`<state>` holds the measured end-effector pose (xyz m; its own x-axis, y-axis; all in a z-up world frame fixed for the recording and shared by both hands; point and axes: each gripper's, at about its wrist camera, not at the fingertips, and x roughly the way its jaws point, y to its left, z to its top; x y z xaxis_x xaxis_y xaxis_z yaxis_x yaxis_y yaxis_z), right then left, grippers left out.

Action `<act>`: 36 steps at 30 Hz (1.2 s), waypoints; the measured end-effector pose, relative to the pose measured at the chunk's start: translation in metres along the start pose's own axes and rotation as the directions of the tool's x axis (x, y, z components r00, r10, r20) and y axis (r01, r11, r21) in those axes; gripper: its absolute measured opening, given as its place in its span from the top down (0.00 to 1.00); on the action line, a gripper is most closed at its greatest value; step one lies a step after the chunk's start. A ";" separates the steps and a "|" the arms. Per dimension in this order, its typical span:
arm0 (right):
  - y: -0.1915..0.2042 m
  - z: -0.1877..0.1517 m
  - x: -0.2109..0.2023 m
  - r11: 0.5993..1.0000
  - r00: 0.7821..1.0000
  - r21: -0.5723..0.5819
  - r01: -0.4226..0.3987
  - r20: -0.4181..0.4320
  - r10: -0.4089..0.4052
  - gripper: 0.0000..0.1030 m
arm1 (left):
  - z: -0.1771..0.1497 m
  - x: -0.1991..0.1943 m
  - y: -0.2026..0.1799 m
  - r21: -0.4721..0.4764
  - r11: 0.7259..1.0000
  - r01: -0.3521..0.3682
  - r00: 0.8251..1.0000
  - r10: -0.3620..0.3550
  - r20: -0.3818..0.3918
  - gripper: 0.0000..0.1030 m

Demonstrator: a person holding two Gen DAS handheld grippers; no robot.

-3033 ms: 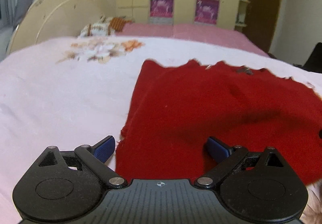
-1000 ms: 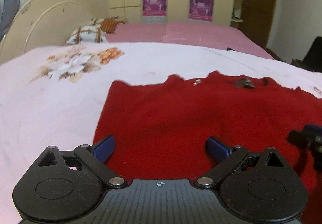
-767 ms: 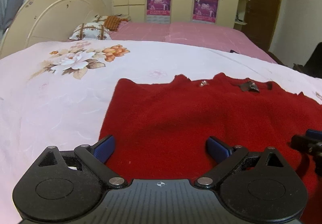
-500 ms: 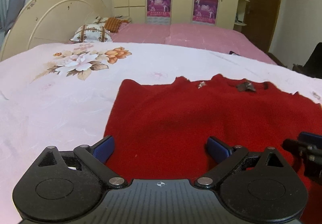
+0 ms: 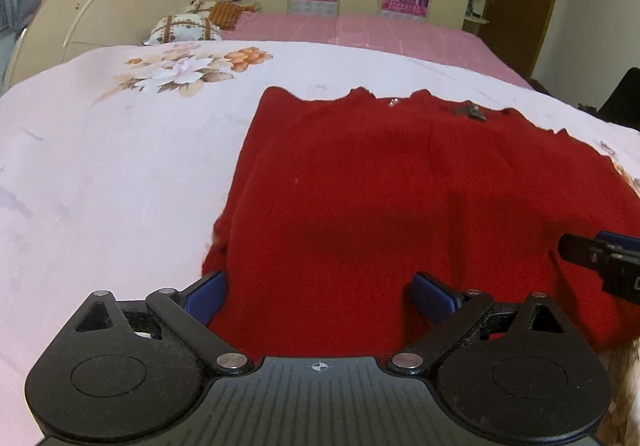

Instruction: Fold small clothes

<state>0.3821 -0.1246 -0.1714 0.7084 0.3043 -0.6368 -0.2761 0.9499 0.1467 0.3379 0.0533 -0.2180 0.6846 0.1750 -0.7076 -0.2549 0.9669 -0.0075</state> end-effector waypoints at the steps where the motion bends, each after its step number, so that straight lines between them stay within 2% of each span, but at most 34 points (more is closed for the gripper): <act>1: 0.000 -0.003 -0.001 1.000 1.000 0.003 0.002 -0.011 -0.002 0.47 | -0.003 -0.004 0.000 -0.001 1.000 0.004 1.000 -0.004 0.004 0.05; 4: -0.002 -0.013 -0.006 1.000 1.000 0.018 0.001 -0.026 0.000 0.45 | -0.008 -0.016 0.000 -0.006 1.000 0.005 1.000 -0.005 0.006 0.05; 8: 0.000 -0.019 -0.013 1.000 1.000 0.018 0.009 -0.023 -0.008 0.44 | -0.015 -0.031 0.008 -0.066 0.997 0.037 0.999 -0.038 -0.006 0.05; 11: -0.001 -0.020 -0.017 0.999 1.000 0.031 0.009 -0.018 -0.009 0.43 | -0.024 -0.037 0.021 -0.188 0.977 0.101 0.993 -0.110 -0.038 0.05; 13: -0.002 -0.021 -0.020 0.999 1.000 0.035 0.008 -0.014 -0.007 0.43 | -0.031 -0.035 0.026 -0.249 0.962 0.115 0.989 -0.135 -0.067 0.05; 18: -0.002 -0.026 -0.024 0.999 1.000 0.043 0.003 -0.004 -0.003 0.44 | -0.045 -0.035 0.026 -0.292 0.945 0.145 0.985 -0.167 -0.050 0.06; 24: -0.005 -0.029 -0.025 0.999 1.000 0.054 -0.009 0.005 0.009 0.44 | -0.045 -0.022 0.032 -0.445 0.868 0.219 0.973 -0.226 0.038 0.06; 27: -0.006 -0.029 -0.024 0.999 1.000 0.049 -0.013 0.014 0.012 0.44 | -0.044 -0.009 0.035 -0.506 0.822 0.262 0.963 -0.256 0.084 0.33; 29: -0.005 -0.029 -0.022 0.999 1.000 0.047 -0.020 0.021 0.019 0.44 | -0.041 0.001 0.038 -0.559 0.780 0.280 0.959 -0.253 0.128 0.33; 32: -0.005 -0.025 -0.018 0.999 0.999 0.046 -0.028 0.034 0.026 0.44 | -0.035 0.014 0.039 -0.602 0.738 0.306 0.952 -0.249 0.179 0.33; 36: -0.005 -0.015 -0.014 0.999 0.998 0.036 -0.029 0.064 0.027 0.44 | -0.024 0.028 0.036 -0.612 0.725 0.316 0.949 -0.233 0.214 0.33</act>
<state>0.3640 -0.1349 -0.1748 0.7407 0.3334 -0.5832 -0.2731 0.9426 0.1919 0.3315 0.0881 -0.2552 0.8551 -0.0193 -0.5181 -0.3861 0.6431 -0.6613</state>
